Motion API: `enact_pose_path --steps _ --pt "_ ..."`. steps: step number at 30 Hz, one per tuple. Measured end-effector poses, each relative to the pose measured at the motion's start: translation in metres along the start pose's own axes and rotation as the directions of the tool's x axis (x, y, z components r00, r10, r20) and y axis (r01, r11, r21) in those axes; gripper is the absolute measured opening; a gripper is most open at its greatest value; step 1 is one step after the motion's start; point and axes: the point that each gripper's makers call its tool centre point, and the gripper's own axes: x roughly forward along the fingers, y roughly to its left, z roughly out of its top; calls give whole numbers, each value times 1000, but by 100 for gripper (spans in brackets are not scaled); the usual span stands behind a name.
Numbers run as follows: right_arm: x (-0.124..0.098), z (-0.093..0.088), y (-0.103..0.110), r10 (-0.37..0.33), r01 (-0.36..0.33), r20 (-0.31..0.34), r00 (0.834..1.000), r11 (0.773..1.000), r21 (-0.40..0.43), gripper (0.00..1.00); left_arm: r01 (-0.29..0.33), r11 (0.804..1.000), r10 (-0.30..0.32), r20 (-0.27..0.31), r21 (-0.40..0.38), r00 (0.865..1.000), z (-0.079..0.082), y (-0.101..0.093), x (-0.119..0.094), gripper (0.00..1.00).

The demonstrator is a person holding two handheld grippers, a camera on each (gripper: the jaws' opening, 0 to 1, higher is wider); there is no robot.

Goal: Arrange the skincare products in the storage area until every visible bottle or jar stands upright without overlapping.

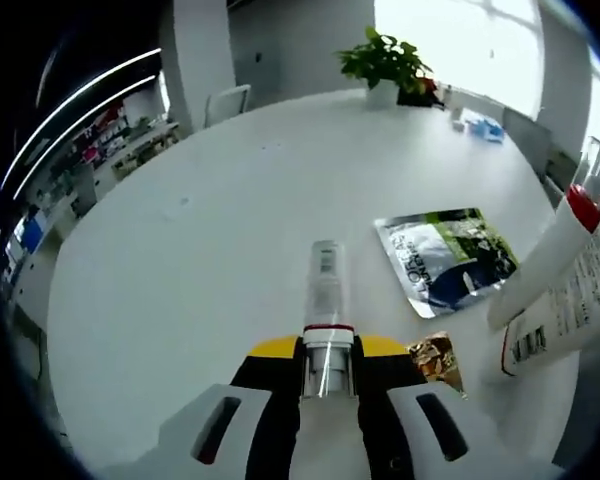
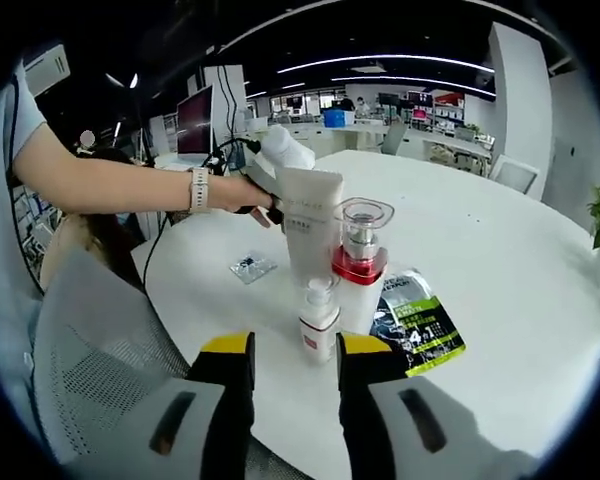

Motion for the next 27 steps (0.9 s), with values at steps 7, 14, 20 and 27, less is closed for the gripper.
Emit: enact_pose_path --steps 7,14,20,27 --pt "-2 2 12 18 -18 2 1000 1000 -24 31 -16 1000 16 -21 14 1000 -10 0 -15 16" --pt "0 3 31 66 -65 5 998 997 -42 30 -28 997 30 -32 67 999 -15 -1 -35 15" --pt "3 7 48 103 -102 14 995 993 -67 30 -46 993 51 -44 110 998 -21 0 -52 15" --pt "6 10 57 133 -131 10 991 987 -94 30 -65 987 75 -66 149 995 -31 -5 -69 15"
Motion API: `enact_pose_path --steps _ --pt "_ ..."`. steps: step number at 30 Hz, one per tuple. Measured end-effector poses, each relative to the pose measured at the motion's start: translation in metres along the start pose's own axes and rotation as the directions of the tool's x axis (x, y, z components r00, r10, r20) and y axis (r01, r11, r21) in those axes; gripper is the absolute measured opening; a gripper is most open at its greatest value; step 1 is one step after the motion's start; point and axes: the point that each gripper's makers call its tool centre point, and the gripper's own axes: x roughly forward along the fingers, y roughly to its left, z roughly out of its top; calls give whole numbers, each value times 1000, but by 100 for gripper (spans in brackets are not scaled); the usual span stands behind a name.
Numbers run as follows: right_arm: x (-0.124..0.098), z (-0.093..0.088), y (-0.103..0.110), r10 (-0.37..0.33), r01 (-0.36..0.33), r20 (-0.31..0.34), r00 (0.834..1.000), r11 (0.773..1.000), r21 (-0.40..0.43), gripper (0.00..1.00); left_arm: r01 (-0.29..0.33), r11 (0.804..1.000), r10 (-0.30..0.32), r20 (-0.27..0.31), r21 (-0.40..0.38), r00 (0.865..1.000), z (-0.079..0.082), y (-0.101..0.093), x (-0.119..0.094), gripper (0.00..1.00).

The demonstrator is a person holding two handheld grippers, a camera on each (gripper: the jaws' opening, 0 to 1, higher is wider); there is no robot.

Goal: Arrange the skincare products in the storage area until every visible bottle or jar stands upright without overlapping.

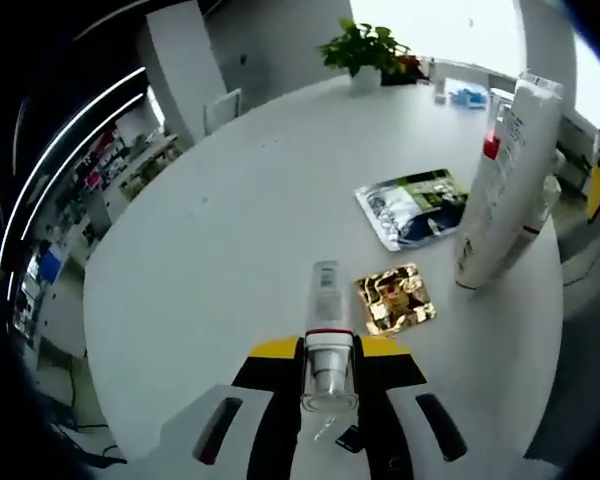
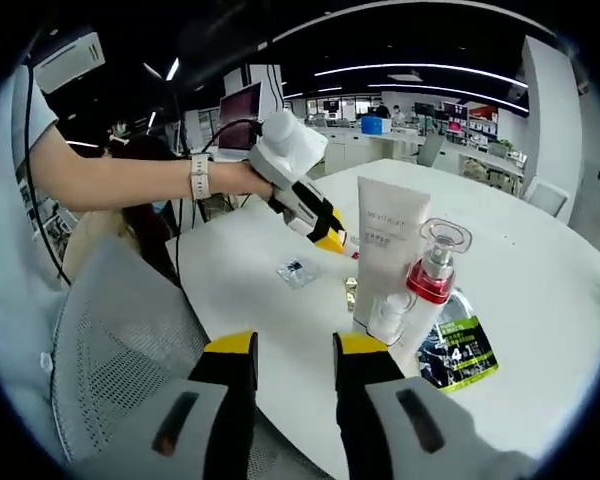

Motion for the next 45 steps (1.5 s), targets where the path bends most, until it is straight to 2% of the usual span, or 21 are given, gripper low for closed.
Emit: enact_pose_path --steps 9,16,21,29,34,40,45 --pt "1 4 4 13 -13 6 1000 1000 -17 30 -23 997 26 -47 68 999 -15 -7 -14 15" --pt "4 7 8 22 -22 10 1000 999 -31 31 -19 997 24 -69 71 997 -25 -12 -24 15" --pt "9 8 9 21 -20 16 1000 999 -37 32 -21 990 35 -98 139 995 -32 -20 -36 15" --pt "19 6 14 37 -36 5 999 998 -58 33 22 984 0 -123 178 992 -44 -42 -51 15" --pt "26 6 18 52 -52 -9 999 995 -88 33 27 976 -1 -122 216 993 -42 -52 -60 15" --pt "35 9 23 59 -59 -6 998 989 -136 33 63 969 -36 -114 241 993 -39 -71 -66 15" --pt "42 3 19 46 -50 -27 999 982 -183 33 84 961 -53 -122 262 991 -39 -82 -66 15"
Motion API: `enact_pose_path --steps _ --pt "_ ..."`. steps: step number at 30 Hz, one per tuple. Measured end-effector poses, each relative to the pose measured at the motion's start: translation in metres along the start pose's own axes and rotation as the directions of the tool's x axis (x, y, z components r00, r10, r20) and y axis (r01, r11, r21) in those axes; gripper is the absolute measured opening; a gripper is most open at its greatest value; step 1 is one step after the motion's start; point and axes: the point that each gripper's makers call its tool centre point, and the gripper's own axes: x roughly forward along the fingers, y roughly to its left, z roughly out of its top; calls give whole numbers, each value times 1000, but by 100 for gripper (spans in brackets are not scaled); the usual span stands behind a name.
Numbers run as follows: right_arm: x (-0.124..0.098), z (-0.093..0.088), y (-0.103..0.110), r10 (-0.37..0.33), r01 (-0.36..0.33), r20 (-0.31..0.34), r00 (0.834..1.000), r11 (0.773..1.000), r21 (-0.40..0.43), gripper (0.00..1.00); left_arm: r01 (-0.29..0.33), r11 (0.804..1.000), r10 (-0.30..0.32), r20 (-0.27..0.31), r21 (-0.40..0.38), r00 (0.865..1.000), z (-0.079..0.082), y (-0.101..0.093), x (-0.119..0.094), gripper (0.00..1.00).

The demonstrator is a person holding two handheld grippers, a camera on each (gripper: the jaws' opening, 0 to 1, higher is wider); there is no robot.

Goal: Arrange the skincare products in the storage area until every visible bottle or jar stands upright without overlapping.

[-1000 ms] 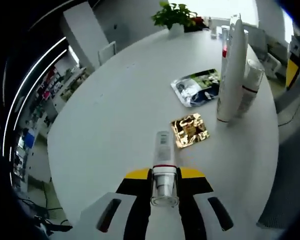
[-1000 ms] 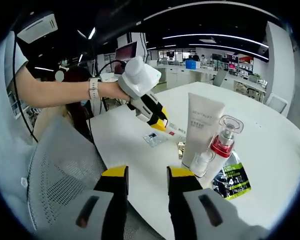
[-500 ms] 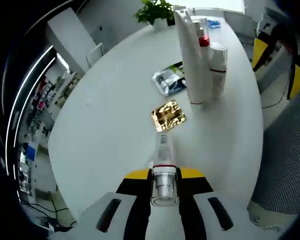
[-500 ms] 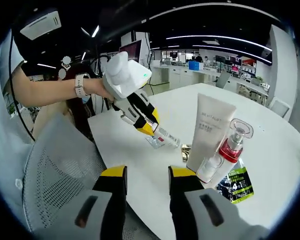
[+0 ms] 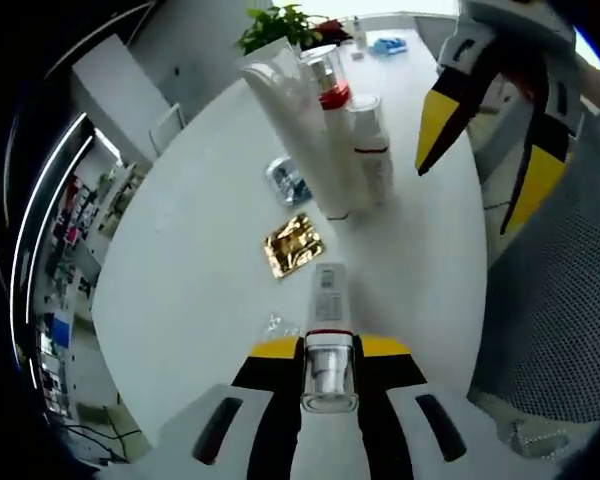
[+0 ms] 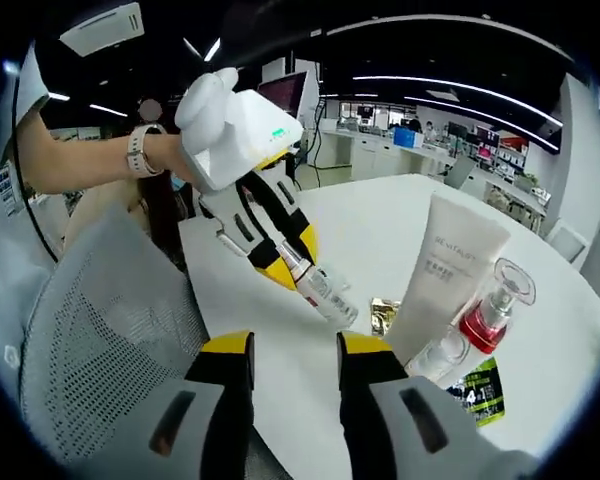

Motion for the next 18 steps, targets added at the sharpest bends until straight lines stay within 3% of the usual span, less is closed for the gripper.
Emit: enact_pose_path --steps 6,18 --pt "7 -10 -6 -19 17 -36 999 998 -58 34 30 998 -29 -20 48 999 3 -12 3 15" --pt "14 -18 -2 14 -18 -54 998 997 -69 34 107 991 -107 -6 80 994 17 -37 6 15"
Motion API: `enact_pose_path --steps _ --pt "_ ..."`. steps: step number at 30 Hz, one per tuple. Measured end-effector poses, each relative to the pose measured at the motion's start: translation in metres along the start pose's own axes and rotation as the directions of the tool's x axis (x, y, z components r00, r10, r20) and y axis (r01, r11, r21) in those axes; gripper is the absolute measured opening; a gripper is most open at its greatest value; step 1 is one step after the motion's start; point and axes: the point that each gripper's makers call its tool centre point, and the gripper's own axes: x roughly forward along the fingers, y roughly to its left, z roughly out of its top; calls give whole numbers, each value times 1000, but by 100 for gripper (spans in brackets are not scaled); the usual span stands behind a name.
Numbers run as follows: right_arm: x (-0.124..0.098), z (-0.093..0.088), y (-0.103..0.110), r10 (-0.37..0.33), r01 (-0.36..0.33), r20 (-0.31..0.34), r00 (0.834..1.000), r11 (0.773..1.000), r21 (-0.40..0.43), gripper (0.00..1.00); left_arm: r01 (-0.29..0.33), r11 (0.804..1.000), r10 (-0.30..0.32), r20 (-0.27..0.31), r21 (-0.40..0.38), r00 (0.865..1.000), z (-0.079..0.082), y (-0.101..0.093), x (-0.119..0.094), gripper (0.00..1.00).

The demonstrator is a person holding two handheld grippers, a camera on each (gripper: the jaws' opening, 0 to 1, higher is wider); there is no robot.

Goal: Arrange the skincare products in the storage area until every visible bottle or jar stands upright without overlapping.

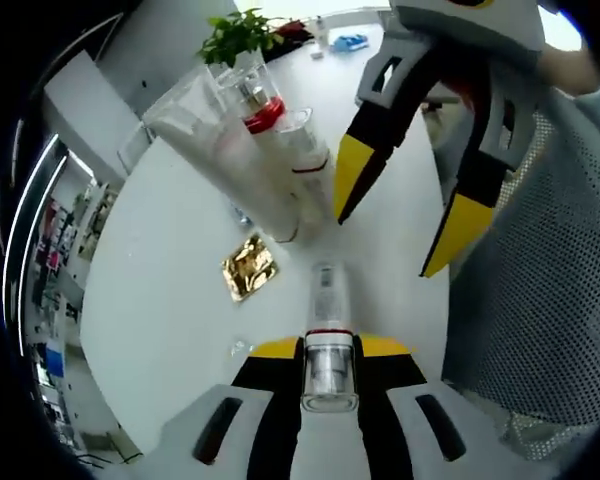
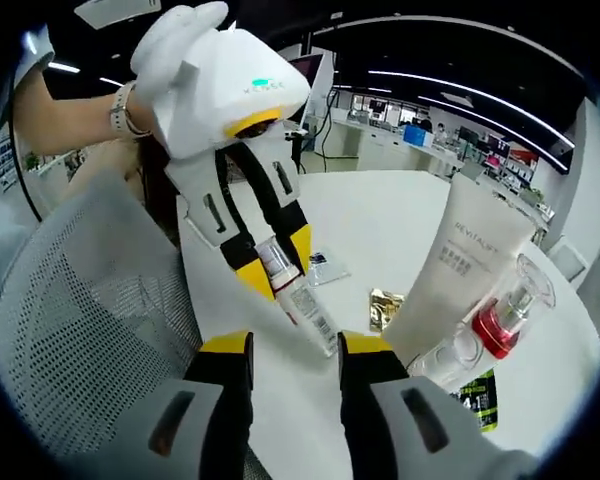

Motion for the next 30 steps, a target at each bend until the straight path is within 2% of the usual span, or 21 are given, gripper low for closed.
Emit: enact_pose_path --steps 7,16,30 --pt "1 -5 2 9 -9 -27 1000 1000 -18 33 44 999 -44 29 6 999 14 -12 -3 15" --pt "4 -13 1 -18 9 -83 996 994 -106 33 72 997 -73 83 18 994 37 -19 -17 15" --pt "4 -12 0 -34 18 -91 995 984 -179 27 88 991 -100 116 103 988 65 -28 -36 15"
